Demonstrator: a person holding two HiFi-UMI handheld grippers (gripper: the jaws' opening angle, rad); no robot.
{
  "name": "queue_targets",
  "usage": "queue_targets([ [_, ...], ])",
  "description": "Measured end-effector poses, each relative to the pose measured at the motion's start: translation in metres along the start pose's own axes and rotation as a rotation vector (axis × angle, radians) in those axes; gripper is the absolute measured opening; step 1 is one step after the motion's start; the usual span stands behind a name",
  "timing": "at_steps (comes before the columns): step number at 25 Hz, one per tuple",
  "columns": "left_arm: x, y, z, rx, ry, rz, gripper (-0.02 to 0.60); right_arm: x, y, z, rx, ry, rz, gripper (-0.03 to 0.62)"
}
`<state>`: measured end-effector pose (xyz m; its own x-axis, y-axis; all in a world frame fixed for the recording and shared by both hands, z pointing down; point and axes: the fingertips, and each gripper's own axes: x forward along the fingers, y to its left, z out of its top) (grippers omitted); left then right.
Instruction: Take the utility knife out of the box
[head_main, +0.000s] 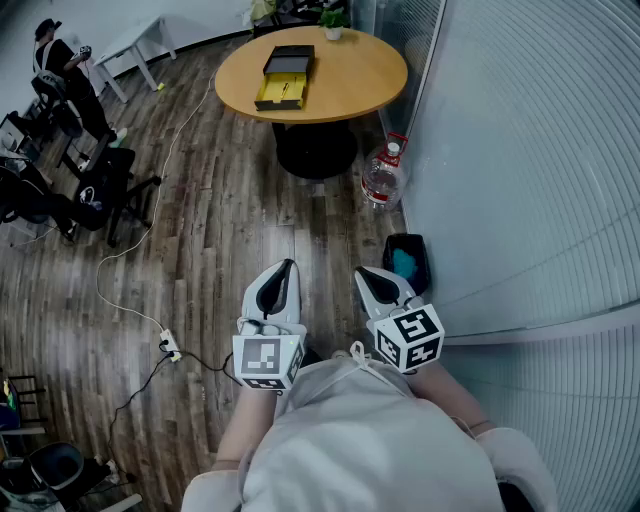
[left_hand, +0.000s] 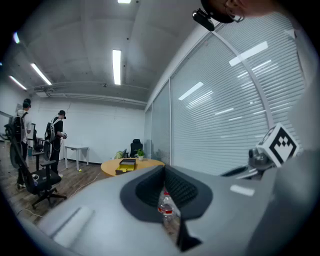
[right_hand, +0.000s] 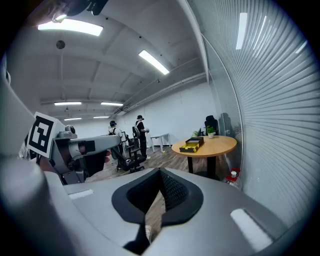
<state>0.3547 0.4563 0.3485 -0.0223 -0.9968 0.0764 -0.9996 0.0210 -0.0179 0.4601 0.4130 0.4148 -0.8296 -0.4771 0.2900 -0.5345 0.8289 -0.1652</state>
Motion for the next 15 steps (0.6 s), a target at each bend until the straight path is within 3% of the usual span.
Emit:
queue_targets([
  [15,0.027,0.013,-0.019,-0.023,0.043,-0.002,0.006,0.022,-0.027,-0.009,0.068,0.03,-0.051,-0.002],
])
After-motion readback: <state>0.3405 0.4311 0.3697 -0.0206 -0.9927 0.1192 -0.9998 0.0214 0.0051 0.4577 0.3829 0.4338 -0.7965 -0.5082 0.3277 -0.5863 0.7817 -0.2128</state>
